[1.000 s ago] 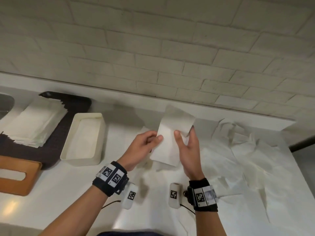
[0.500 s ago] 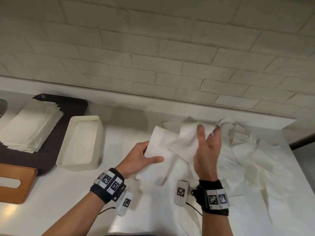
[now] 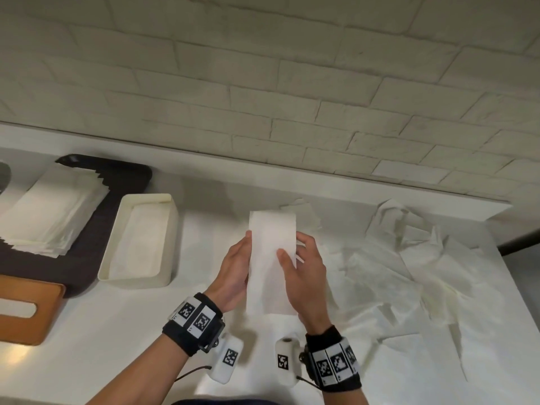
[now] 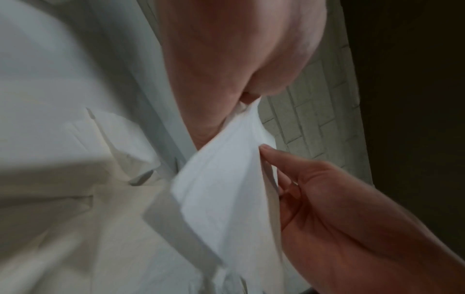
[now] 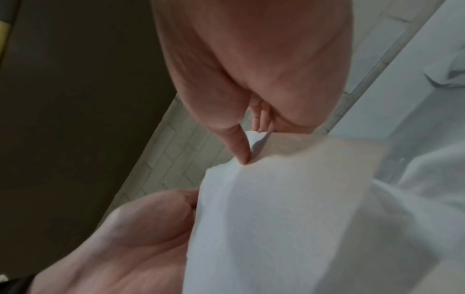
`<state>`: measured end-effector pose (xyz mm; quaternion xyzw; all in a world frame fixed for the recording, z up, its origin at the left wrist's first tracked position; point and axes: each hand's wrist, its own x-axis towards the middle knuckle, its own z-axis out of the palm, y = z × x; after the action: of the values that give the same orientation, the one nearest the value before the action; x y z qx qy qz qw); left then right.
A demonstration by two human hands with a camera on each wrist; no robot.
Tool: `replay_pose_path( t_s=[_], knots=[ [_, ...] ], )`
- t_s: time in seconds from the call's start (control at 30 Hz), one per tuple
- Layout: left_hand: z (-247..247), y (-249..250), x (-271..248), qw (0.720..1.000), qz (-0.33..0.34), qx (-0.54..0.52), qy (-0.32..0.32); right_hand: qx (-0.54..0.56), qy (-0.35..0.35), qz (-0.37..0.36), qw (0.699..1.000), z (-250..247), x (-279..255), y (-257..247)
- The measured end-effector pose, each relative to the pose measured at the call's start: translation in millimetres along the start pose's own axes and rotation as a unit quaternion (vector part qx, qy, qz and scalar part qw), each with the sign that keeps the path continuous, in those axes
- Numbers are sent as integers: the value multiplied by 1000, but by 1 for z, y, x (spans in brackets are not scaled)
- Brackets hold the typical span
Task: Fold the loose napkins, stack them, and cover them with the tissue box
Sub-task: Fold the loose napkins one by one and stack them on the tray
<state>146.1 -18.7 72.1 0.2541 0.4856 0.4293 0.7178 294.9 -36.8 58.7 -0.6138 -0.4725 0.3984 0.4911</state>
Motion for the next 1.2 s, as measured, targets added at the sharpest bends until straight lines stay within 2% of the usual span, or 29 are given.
replay_pose_path(
  t_s=[0.07,0.13,0.23,0.3,0.37,0.43,0.47,0.5,0.57,0.63,0.67,0.73,0.83,0.93,1.03,1.1,1.2],
  knots=[
    [-2,0,1,999,-9,-39,-19,-11,4,-25,1000,4,0,-4],
    [-4,-1,1,999,41,4,-20,-27,-3,-45,999,9,0,-9],
    [-13,-7,7,984,137,103,43,-48,-20,-51,997,11,11,-12],
    [-24,-7,9,977,155,113,97,-68,16,-61,996,4,42,-3],
    [-36,-3,6,974,158,116,118,-159,69,-47,984,-5,96,17],
    [-47,-1,2,971,166,121,121,-283,67,26,957,-14,151,36],
    [-52,0,1,970,169,125,124,-327,41,56,942,-17,172,45],
    [-56,1,-1,968,170,133,126,-372,5,51,927,-17,188,53],
    [-63,2,-3,966,169,148,126,-451,-82,-31,888,-10,208,62],
    [-68,3,-4,966,165,160,122,-528,-188,-97,823,0,215,65],
    [-69,3,-5,965,166,163,124,-549,-216,-108,800,5,219,66],
    [-72,3,-5,964,166,165,129,-569,-220,-104,785,10,226,65],
    [-70,4,-4,964,165,162,132,-578,-195,-95,787,10,231,66],
    [-66,4,-2,964,161,167,130,-553,-167,-61,814,4,228,73],
    [-62,3,-3,965,157,169,124,-544,-154,-26,824,-5,223,80],
    [-60,3,-3,966,156,171,119,-507,-159,-15,847,-14,219,77],
    [-56,4,0,967,152,167,122,-438,-150,-47,885,-25,215,52]
  ],
)
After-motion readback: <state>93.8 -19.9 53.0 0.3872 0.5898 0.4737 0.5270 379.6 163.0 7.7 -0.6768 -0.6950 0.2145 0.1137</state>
